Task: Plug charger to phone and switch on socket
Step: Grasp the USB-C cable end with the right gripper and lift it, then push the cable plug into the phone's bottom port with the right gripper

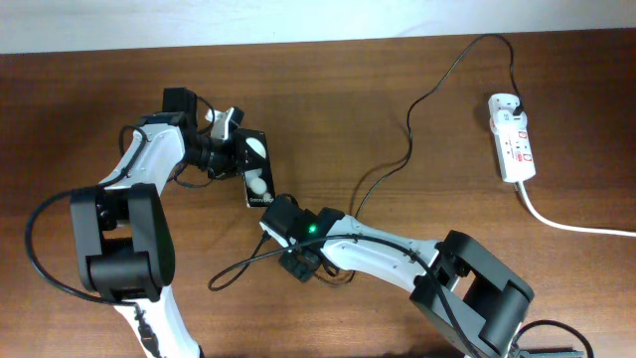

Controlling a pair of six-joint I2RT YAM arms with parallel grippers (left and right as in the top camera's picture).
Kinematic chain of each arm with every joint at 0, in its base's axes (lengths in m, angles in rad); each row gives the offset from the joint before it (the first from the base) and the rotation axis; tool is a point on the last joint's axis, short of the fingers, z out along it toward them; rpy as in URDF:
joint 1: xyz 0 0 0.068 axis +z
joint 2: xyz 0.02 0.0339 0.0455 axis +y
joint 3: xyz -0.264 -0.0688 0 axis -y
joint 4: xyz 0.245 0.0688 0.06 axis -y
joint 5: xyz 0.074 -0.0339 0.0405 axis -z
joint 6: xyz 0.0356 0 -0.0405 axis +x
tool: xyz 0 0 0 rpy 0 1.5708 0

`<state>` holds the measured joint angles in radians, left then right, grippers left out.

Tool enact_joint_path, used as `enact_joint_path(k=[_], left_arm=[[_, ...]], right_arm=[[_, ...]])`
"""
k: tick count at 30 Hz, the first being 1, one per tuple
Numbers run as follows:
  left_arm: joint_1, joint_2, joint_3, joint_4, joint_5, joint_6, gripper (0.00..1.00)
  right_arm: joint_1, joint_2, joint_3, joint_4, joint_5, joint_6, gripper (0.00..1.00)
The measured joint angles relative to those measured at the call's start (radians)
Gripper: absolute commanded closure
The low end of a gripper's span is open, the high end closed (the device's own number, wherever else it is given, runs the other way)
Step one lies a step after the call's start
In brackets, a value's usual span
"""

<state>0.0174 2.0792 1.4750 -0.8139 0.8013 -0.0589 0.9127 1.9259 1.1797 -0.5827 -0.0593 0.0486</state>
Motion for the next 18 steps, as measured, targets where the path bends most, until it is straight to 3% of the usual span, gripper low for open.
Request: enact_joint_path(k=[1,13,18], left_arm=[[0.000,0.000,0.000,0.000,0.001,0.000,1.00],[0.002,0.000,0.000,0.000,0.037,0.003,1.00],[0.048,0.000,-0.043,0.068,0.154,0.021,1.00]], right_arm=[[0.000,0.000,0.000,0.001,0.000,0.001,0.96],[-0.003,-0.011,0.000,0.000,-0.012,0.060,0.96],[-0.050,-0.130,0.000,0.002,-0.061,0.142,0.96]])
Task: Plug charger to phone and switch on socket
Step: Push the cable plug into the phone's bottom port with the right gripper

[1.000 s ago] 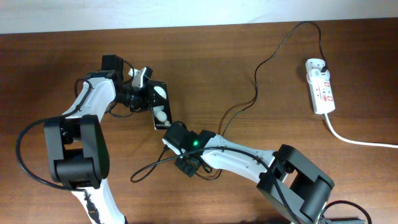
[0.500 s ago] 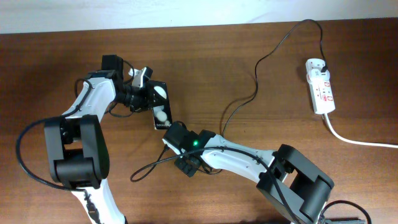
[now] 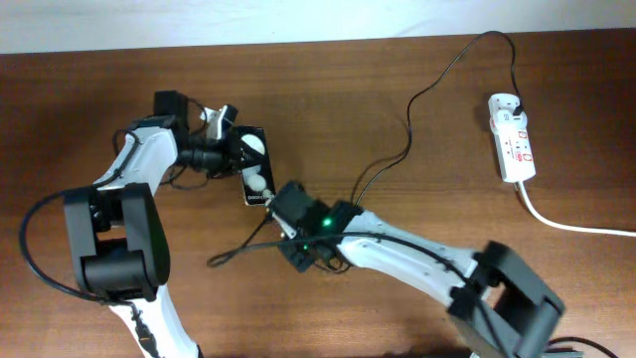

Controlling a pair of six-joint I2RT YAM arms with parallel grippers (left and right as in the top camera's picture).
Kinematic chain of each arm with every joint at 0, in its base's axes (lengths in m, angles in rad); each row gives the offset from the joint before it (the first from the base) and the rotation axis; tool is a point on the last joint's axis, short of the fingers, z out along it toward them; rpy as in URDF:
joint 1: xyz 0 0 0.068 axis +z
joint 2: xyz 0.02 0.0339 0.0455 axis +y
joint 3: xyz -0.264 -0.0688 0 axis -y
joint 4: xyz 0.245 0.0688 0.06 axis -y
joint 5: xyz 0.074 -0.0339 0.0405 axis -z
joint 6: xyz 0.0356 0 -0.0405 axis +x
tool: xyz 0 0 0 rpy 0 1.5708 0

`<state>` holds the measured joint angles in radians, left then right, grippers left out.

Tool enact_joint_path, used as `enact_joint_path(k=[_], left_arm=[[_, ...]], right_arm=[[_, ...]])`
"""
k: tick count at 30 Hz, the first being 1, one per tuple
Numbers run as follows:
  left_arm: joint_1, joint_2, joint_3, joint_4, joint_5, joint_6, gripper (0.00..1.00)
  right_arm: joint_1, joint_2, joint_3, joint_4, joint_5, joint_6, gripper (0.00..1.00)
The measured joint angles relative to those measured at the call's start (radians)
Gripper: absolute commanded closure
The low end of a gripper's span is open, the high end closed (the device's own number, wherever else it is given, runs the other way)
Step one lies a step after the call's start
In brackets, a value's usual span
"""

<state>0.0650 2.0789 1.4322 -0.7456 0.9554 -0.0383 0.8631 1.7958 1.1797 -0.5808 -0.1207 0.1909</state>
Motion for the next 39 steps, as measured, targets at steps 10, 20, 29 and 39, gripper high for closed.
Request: enact_joint_path(k=[10,20,29,39], left_arm=[[0.094,0.000,-0.171,0.234,0.296,0.011,1.00],[0.094,0.000,-0.171,0.254,0.318,-0.016,1.00],[0.092,0.000,-0.171,0.304,0.370,-0.094,1.00],[0.092,0.000,-0.171,0.348,0.430,-0.144,1.00]], right_arm=[[-0.078,-0.016,0.000,0.120,-0.232,0.148,0.96],[-0.078,-0.017,-0.145,0.478,-0.244,0.363,0.96],[-0.078,-0.017,-0.217,0.704,-0.233,0.463,0.96],[-0.077,-0.017,-0.217,0.740,-0.218,0.540,0.96]])
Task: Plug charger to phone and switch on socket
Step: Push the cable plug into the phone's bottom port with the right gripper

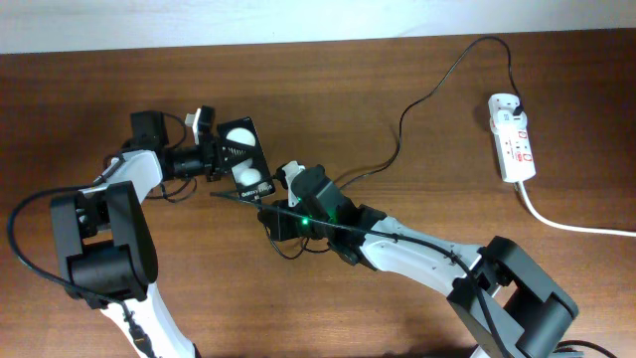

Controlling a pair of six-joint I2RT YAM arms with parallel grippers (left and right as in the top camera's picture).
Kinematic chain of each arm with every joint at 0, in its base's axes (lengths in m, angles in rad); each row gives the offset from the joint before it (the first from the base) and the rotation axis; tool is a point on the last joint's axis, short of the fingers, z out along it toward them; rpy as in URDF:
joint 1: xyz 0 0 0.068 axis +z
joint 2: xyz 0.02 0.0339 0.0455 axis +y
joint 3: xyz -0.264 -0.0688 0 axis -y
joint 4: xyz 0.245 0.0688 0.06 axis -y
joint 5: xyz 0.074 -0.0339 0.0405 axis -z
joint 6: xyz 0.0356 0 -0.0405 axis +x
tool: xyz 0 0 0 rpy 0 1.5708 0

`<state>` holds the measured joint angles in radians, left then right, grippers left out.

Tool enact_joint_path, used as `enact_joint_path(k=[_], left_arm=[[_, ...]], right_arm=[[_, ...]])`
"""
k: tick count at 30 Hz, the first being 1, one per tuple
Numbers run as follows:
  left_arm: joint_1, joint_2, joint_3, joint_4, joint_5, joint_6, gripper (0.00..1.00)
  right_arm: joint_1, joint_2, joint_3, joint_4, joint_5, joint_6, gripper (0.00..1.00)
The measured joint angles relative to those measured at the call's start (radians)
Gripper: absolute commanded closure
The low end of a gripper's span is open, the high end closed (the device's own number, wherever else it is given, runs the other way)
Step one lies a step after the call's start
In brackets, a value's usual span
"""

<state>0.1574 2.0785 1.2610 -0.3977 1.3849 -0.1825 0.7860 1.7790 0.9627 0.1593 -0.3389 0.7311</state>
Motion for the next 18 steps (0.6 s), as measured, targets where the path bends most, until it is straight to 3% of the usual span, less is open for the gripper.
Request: enact_joint_path(k=[18], left_arm=[[-0.002,0.000,0.000,0.021,0.029,-0.091,1.00]], right_arm=[[-0.056,-0.002,-0.002,-0.003,-0.236,-0.120,0.96]])
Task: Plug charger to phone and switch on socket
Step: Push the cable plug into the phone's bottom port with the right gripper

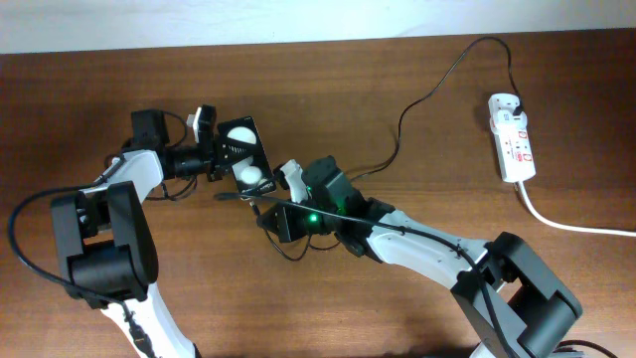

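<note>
The black phone (pixel 242 155), with two white round marks on its face, sits left of centre on the table. My left gripper (pixel 211 159) is shut on the phone's left edge. Just right of and below the phone, my right gripper (pixel 285 185) is shut on the black charger cable (pixel 401 121). The cable's free end (pixel 225 197) pokes out to the left under the phone, apart from it. The rest of the cable runs back to the white socket strip (pixel 513 139) at the far right, where it is plugged in. The strip's switch is too small to read.
The strip's white mains lead (pixel 566 225) runs off the right edge. Slack loops of the black cable lie around the right arm near the table's middle. A pale wall borders the table's far edge.
The right gripper has shifted slightly right and the cable's free end has moved a little with it. The phone and the left gripper stand as they were.
At first the left gripper held the phone near the centre while the right gripper held the cable below it, with the free end trailing toward the front. Then the phone moved back and left. The right gripper has come up beside its lower edge.
</note>
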Controlling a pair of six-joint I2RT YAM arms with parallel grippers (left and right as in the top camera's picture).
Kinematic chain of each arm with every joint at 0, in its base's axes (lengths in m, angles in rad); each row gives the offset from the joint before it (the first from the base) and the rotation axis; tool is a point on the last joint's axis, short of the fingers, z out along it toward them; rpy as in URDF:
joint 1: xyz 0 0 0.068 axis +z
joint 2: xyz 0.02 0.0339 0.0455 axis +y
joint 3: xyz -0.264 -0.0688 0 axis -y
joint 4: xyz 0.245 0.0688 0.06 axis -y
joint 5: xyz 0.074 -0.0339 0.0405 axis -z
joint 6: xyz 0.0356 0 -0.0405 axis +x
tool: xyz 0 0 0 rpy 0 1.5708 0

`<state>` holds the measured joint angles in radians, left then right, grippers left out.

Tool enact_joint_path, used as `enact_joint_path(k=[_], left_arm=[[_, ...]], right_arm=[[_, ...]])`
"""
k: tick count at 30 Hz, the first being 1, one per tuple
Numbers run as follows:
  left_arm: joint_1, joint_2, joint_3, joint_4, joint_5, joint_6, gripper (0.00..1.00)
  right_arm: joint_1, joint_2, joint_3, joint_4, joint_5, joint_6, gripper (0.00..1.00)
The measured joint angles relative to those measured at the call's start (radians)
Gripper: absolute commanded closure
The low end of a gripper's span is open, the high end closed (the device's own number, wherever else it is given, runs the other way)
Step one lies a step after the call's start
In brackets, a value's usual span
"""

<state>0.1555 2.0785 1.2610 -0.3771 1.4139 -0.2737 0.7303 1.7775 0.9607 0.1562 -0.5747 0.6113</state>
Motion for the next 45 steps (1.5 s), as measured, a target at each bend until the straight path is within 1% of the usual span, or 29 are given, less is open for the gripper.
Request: enact_joint_path(k=[8,45], left_arm=[[0.000,0.000,0.000,0.000,0.000,0.000,1.00],[0.000,0.000,0.000,0.005,-0.014,-0.008,1.00]], right_arm=[[-0.041,0.000,0.000,-0.014,-0.038,-0.018,0.96],[-0.065,0.000,0.000,-0.017,-0.018,-0.016,0.96]])
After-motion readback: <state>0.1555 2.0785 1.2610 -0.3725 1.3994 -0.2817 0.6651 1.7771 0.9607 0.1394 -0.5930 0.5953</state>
